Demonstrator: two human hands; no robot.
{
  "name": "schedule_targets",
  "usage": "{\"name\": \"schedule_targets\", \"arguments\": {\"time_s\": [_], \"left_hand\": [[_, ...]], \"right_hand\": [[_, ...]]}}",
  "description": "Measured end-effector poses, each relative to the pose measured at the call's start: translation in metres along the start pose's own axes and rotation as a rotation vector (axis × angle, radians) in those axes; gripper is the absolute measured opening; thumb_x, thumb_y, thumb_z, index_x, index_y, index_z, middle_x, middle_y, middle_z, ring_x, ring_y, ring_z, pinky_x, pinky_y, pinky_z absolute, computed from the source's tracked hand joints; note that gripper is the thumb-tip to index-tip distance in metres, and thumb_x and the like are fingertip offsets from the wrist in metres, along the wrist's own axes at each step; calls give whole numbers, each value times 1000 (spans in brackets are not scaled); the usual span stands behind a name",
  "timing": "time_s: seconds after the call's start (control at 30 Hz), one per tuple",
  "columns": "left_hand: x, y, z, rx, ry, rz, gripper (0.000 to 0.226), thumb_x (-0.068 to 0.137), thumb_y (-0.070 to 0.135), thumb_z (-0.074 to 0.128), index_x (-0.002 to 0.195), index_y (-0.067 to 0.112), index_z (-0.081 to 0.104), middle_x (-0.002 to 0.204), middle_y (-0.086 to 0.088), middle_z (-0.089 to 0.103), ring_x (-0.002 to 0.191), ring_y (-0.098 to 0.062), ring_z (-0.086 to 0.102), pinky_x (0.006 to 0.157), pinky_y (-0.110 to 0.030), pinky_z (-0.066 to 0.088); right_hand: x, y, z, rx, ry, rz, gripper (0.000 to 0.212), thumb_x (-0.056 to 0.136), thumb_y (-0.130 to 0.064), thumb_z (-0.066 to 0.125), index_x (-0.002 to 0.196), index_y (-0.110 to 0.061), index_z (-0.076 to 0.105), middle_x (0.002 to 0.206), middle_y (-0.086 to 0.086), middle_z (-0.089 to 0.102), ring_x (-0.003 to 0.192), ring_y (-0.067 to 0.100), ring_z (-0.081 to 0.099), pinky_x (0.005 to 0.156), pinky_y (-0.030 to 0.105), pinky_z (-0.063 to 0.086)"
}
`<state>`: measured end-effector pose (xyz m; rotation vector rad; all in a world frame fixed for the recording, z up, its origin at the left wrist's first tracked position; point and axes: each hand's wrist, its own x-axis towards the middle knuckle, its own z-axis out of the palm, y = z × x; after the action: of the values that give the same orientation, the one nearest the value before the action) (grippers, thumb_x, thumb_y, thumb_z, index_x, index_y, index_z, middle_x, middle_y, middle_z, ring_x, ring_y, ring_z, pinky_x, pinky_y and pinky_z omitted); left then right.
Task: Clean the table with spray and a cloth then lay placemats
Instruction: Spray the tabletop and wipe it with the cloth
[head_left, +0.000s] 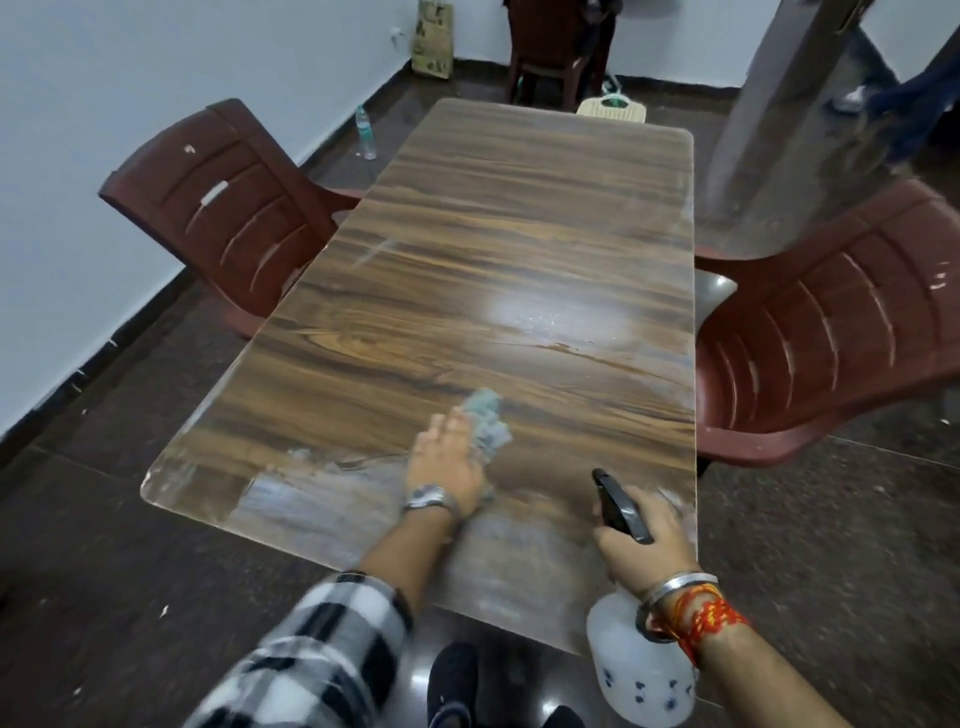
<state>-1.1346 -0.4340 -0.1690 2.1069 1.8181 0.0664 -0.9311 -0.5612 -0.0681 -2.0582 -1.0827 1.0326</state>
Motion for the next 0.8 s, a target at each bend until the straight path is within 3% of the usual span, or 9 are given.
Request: {"name": "schedule_targets", "arguments": {"time_s": [0.13,0.27,0.5,0.57,0.67,0.8], "left_hand": [[-21,-141,-30,-7,122,-452,63,96,36,30,155,17,15,162,-3,12,148,-27,12,117,-44,17],[-57,-216,-40,-29,153,-681,62,99,35,31,154,14,15,163,-2,8,148,-29,9,118,-48,14],[-63,-217,-43,-15,109,-728,63,99,37,30,155,14,12,163,-1,3,149,-26,2,119,-48,7],[-65,-214,-39,-7,97,-704,63,100,38,29,155,13,11,163,-1,3,149,-26,0,119,-48,6],[-71,-205,-32,12,95,-654,63,100,39,29,155,12,12,163,-3,3,149,-27,1,119,-47,6],[-72,-191,-26,27,73,-604,64,101,40,29,155,11,10,163,-5,1,149,-26,1,119,-46,6]], "right_hand": [[-3,-3,34,-45,-134,-7,9,63,-11,54,72,-12,55,56,5,48,52,22,45,50,35,37],[-15,-10,71,-94,-291,-22,8,73,-2,52,69,-9,50,58,0,42,48,16,35,44,23,26],[-35,-18,108,-92,-392,71,14,77,-8,55,66,-13,47,57,1,39,48,15,37,42,21,29],[-35,-21,109,-119,-451,69,3,76,-13,55,75,-10,55,62,4,44,53,18,44,47,25,39],[-37,-25,108,-106,-569,61,19,70,-14,52,87,-7,58,74,9,51,64,25,53,58,39,54],[-45,-28,110,-119,-543,3,15,72,-10,57,86,-7,61,74,7,52,64,20,49,53,27,41]]}}
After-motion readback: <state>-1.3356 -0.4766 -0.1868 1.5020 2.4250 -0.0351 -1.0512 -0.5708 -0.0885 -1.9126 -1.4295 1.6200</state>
